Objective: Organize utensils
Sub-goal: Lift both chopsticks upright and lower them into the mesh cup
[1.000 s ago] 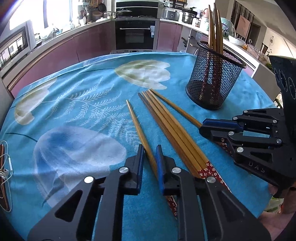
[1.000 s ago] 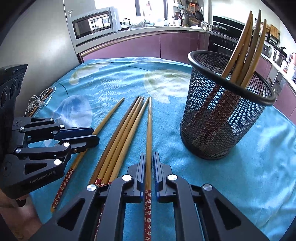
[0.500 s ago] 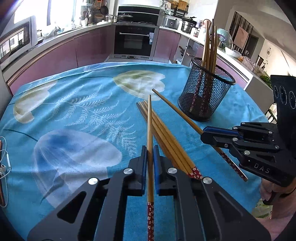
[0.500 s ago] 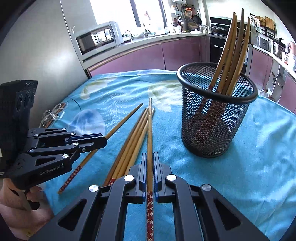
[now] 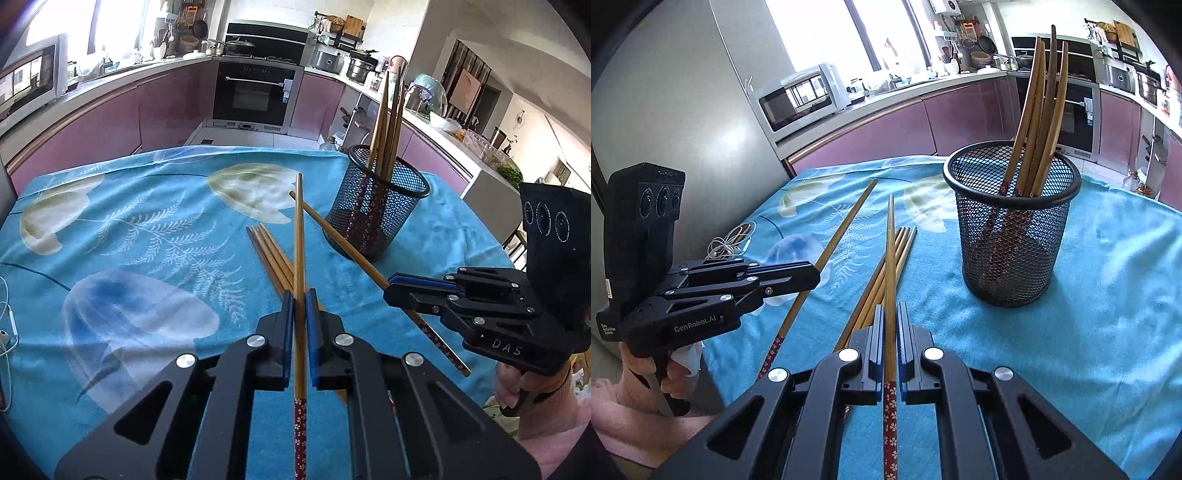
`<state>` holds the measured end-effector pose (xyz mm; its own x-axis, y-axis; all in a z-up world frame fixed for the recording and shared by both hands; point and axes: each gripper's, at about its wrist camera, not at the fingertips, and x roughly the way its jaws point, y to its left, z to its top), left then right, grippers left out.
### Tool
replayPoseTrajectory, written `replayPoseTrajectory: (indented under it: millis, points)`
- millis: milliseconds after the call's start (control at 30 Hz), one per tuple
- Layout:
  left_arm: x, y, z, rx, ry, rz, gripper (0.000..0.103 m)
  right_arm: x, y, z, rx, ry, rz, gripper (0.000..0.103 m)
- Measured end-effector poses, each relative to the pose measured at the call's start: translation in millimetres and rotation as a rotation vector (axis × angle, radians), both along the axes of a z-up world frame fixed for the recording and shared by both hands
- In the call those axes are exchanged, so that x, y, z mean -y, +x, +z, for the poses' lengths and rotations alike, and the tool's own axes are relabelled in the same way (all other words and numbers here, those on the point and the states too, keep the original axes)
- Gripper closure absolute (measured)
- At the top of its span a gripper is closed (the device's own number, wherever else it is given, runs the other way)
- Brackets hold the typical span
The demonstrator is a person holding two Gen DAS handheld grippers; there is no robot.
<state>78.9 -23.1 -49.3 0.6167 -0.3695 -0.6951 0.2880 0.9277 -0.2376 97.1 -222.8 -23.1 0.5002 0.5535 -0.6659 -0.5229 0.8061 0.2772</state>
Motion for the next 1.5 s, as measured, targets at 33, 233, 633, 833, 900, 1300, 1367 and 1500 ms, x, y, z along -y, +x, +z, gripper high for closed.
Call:
replayPoseTrajectory:
  millis: [33, 233, 633, 833, 900, 1300, 1367, 1500]
  points:
    - [0.2, -0.2, 0.6, 0.001, -0.002, -0.001, 0.096, 0.4, -1.0, 0.6, 0.002, 0.002, 0.003, 0.098]
    - [-3.1, -1.2, 11.1, 0.008, -0.059, -0.022, 0.096, 11.8, -6.5, 10.2, 0.014, 0.043, 0.018, 0.098]
    - [-16.7, -7.3, 59.3, 0.098, -0.166, -0.043, 0.096, 26.8, -5.0, 31.2, 0.052, 0.119, 0.025, 0.097]
    - [-13.4, -0.3, 69.3, 0.109, -0.202, -0.052, 0.096, 34.3, -7.1, 38.1, 0.068, 0.191, 0.053, 0.097]
    - [-9.8, 2.7, 67.4, 0.096, -0.211, -0.062, 0.096, 32.8, -9.9, 39.3, 0.073, 0.205, 0.07, 0.097]
    - [4.1, 12.8, 53.8, 0.05, -0.246, -0.105, 0.096, 26.9, -10.4, 26.8, 0.005, 0.275, 0.133, 0.097]
    - [5.3, 13.5, 53.0, 0.049, -0.246, -0.11, 0.096, 27.3, -8.6, 23.5, -0.017, 0.293, 0.137, 0.097]
    - [7.3, 14.4, 51.3, 0.041, -0.248, -0.119, 0.096, 28.7, -8.5, 18.7, -0.041, 0.307, 0.141, 0.097]
